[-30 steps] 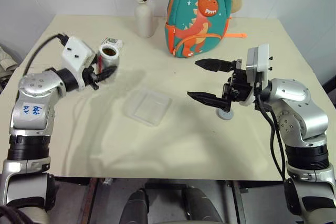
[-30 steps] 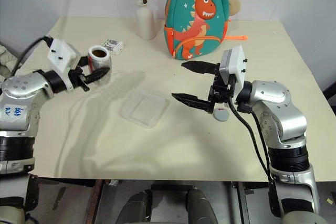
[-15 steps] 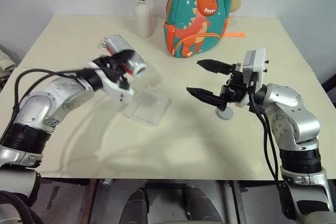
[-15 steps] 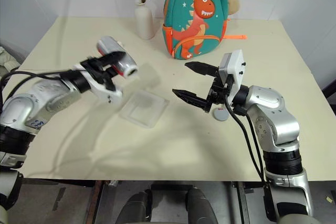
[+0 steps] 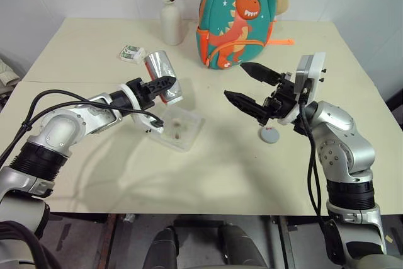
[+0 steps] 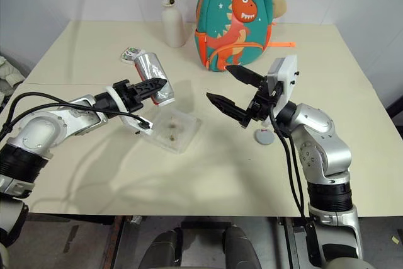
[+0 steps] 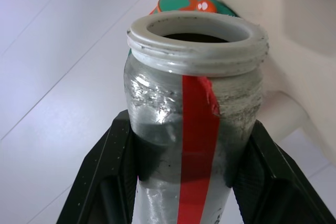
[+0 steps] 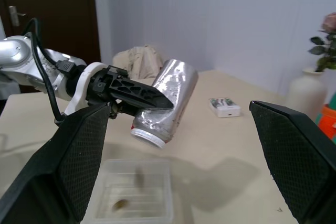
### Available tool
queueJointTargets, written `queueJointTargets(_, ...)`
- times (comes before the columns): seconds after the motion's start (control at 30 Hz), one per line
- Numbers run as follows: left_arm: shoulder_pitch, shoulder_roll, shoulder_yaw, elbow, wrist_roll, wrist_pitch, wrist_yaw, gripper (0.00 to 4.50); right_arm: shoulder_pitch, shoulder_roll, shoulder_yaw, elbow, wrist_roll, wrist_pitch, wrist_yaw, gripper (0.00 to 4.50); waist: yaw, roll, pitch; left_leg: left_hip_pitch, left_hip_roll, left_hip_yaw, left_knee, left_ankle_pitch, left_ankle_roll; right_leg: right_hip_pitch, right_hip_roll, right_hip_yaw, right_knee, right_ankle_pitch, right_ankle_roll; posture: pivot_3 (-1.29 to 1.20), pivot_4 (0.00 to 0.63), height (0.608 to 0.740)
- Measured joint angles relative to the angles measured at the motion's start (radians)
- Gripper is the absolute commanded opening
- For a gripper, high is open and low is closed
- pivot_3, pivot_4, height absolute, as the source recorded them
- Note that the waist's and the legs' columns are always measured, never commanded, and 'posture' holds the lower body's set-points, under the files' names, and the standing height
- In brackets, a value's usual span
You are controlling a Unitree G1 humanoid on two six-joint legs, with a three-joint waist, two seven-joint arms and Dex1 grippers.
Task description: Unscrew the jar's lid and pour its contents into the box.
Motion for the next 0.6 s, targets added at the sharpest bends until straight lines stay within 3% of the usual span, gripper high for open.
queueJointTargets(0.2,-0.002,-0.016,0.008,0.018,-0.071,-0.017,-0.024,1.97,0.0,0.0,0.0,0.0,0.003,0.0,-0.002,4.48,0.0,0.0,0.0,0.0,0.0,0.0,0.0,0.001,0.0,0.0,0.0,0.0,0.001,0.0,0.0,0.0,0.15,0.74)
queueJointTargets(0.27,0.0,-0.032,0.034,0.033,-0.173,-0.036,-0.065,1.97,0.0,0.0,0.0,0.0,0.005,0.0,-0.001,4.48,0.001,0.0,0.0,0.001,0.0,0.0,0.0,0.001,0.0,0.0,0.0,0.0,0.002,0.0,0.0,0.0,0.15,0.74)
queueJointTargets(0.4,0.091,-0.155,0.213,0.099,-0.707,0.07,-0.38,1.97,0.0,-0.003,0.0,0.0,0.017,0.004,0.008,4.48,-0.003,0.0,0.0,0.002,0.0,0.001,0.0,0.001,0.0,0.0,0.0,0.0,0.004,0.0,-0.001,0.0,0.15,0.74)
queueJointTargets(0.47,0.136,-0.238,0.32,0.105,-0.963,0.256,-0.54,1.97,0.0,-0.007,0.0,0.0,0.025,0.014,0.017,4.48,-0.002,0.0,0.0,0.003,0.001,0.0,0.001,0.002,0.0,0.0,0.001,-0.001,0.006,-0.001,-0.002,0.0,0.15,0.74)
queueJointTargets(0.6,0.123,-0.344,0.544,0.111,-1.3,0.672,-0.653,1.97,-0.002,-0.024,0.002,0.0,0.035,0.04,0.033,4.48,-0.004,0.0,0.0,0.003,0.0,-0.003,0.002,0.003,0.0,0.0,0.001,-0.002,0.008,-0.001,-0.002,0.0,0.15,0.74)
